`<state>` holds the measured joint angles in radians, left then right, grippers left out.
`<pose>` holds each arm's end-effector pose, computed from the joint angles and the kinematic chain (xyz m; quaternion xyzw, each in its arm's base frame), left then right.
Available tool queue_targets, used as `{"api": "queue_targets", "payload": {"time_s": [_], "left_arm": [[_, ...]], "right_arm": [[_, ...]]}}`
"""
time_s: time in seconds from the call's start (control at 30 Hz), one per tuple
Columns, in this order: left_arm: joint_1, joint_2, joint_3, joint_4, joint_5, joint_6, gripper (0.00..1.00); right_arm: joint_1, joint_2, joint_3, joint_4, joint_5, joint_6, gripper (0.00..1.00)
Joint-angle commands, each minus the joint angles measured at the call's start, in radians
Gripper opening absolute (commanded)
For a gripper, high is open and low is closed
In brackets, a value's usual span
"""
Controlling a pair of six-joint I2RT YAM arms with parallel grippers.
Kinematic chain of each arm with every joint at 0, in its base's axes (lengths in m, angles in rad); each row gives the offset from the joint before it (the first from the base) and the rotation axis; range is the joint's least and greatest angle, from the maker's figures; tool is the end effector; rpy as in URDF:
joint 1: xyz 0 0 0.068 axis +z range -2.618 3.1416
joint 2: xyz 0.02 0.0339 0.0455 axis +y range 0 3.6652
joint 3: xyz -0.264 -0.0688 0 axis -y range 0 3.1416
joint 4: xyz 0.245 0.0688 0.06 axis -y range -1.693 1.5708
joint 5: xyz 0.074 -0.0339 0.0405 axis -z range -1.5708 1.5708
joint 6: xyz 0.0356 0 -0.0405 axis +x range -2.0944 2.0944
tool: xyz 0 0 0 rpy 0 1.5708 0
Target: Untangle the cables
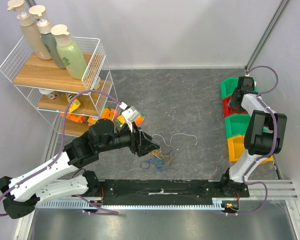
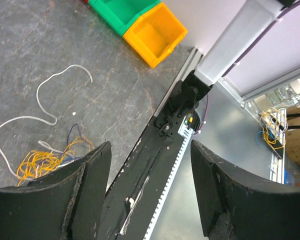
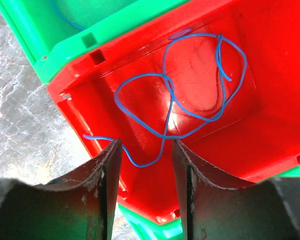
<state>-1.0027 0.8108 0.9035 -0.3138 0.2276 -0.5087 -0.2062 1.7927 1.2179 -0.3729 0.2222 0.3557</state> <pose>0.0914 -0.1582 0.3634 0.2585 0.7349 -0.4902 0.3910 0.3701 -0.0854 0.1999 0.2949 0.8995 -0.0825 0.3117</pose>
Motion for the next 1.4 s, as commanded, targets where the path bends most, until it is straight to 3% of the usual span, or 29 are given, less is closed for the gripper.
{"api": "queue_targets", "payload": {"time_s": [0.0,0.1,0.2,0.37,0.47,0.67,0.77,1.0,1.13,1.37], "left_arm": [[0.003,0.01,-0.025,-0.051,-0.076,-0.024,0.71],[0.003,0.045,-0.046,-0.062,-0.089,-0.022,0.7],[0.004,0.08,-0.093,-0.051,-0.112,-0.036,0.68],[0.003,0.1,-0.199,-0.004,-0.152,-0.111,0.57],[0.003,0.1,-0.274,0.059,-0.155,-0.168,0.56],[0.003,0.212,-0.304,0.094,-0.204,-0.188,0.64],[0.004,0.275,-0.301,0.097,-0.281,-0.185,0.64],[0.009,0.381,-0.264,0.146,-0.306,-0.208,0.63],[0.007,0.415,-0.259,0.159,-0.303,-0.218,0.62],[0.007,0.43,-0.261,0.166,-0.313,-0.217,0.66]], "right_arm": [[0.079,-0.097,0.083,-0.056,0.089,-0.049,0.57],[0.14,-0.212,0.088,-0.106,0.123,-0.047,0.62],[0.281,-0.335,0.005,-0.106,0.048,-0.034,0.65],[0.497,-0.518,-0.33,0.053,-0.425,0.063,0.65],[0.68,-0.616,-0.521,0.178,-0.53,0.127,0.65],[1.031,-0.754,-0.79,0.432,-0.529,0.316,0.67],[1.157,-0.777,-0.83,0.44,-0.436,0.348,0.67],[1.234,-0.838,-0.811,0.321,-0.255,0.325,0.66],[1.248,-0.84,-0.813,0.305,-0.267,0.305,0.65],[1.383,-0.796,-0.813,0.307,-0.198,0.311,0.62]]}}
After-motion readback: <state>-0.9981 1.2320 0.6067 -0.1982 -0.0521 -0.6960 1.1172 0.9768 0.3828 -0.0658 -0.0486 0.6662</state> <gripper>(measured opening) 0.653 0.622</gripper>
